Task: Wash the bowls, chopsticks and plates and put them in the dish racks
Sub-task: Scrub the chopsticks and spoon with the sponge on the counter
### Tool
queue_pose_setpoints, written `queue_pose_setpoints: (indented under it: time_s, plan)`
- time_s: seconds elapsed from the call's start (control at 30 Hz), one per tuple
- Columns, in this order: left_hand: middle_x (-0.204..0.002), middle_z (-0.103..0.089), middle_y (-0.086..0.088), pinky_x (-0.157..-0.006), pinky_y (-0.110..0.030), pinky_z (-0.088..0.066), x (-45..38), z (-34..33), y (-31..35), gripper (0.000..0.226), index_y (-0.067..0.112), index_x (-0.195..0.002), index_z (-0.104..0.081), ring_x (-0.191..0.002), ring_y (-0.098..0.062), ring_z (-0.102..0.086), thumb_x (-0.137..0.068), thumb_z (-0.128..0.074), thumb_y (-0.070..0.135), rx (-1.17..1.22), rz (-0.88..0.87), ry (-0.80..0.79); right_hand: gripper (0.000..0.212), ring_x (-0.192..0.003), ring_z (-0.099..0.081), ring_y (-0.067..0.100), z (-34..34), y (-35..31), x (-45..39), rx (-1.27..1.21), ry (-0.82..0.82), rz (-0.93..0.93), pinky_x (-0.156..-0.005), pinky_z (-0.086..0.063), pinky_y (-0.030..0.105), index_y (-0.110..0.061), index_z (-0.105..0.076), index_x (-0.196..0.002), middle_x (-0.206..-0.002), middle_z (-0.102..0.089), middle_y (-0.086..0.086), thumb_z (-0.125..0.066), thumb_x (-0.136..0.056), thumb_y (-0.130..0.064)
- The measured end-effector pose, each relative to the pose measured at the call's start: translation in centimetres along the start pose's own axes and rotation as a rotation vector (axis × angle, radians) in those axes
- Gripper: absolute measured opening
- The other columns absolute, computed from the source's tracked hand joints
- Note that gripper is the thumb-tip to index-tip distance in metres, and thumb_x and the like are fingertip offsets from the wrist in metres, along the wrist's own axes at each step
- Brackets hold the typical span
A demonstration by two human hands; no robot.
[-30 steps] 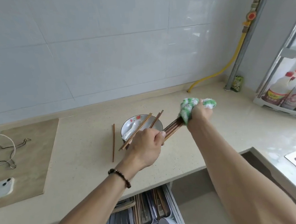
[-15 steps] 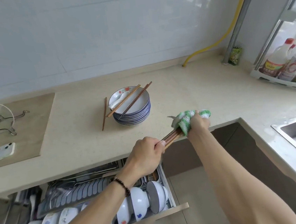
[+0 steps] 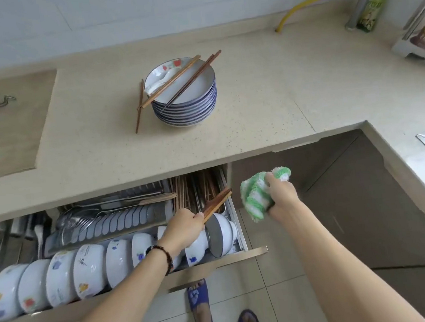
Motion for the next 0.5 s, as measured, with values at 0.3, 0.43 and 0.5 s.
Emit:
queue_pose_setpoints:
  time_s: [0.3, 0.43, 0.5]
  plan:
    - [-0.074, -0.058, -0.007, -0.066, -0.038, -0.056, -10.8, -5.5, -4.0, 0.028, 0.012, -0.083, -0.06, -0.069, -0.028, -0.061, -0.103, -0.047, 0.027, 0.176, 0.104, 0.164, 0.013, -0.075, -0.068, 0.021, -1.1, 3.9, -3.8, -0.018, -0.059, -0.037, -0.064, -0.054, 0.032, -0.009, -0.058, -0.1, -0.089, -0.068, 0.007, -0.055, -0.103, -0.021]
    - [-0.085, -0.058, -0.01, -0.07, -0.037, -0.052, -15.1, -7.6, -4.3, 0.023, 0.012, -0.09, -0.056, -0.077, -0.029, -0.06, -0.104, -0.043, 0.024, 0.198, 0.099, 0.129, 0.014, -0.073, -0.07, 0.02, -1.9, 4.1, -5.9, -0.002, -0.074, -0.022, -0.065, -0.055, 0.032, -0.01, -0.06, -0.099, -0.085, -0.07, 0.005, -0.055, -0.103, -0.023]
    - [-0.088, -0.058, -0.01, -0.069, -0.036, -0.049, -16.8, -8.7, -4.4, 0.021, 0.009, -0.1, -0.055, -0.077, -0.027, -0.058, -0.105, -0.042, 0.025, 0.194, 0.114, 0.091, 0.014, -0.073, -0.07, 0.021, -2.2, 4.5, -7.1, 0.011, -0.075, -0.019, -0.066, -0.056, 0.033, -0.01, -0.059, -0.102, -0.086, -0.071, 0.006, -0.056, -0.103, -0.024]
Point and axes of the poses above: each hand's wrist, its own x-axis away from the middle knuckle, its own z-axis out of the back of the hand, y = z × x, the point moved 5 cm from there along -x, towards the middle knuckle
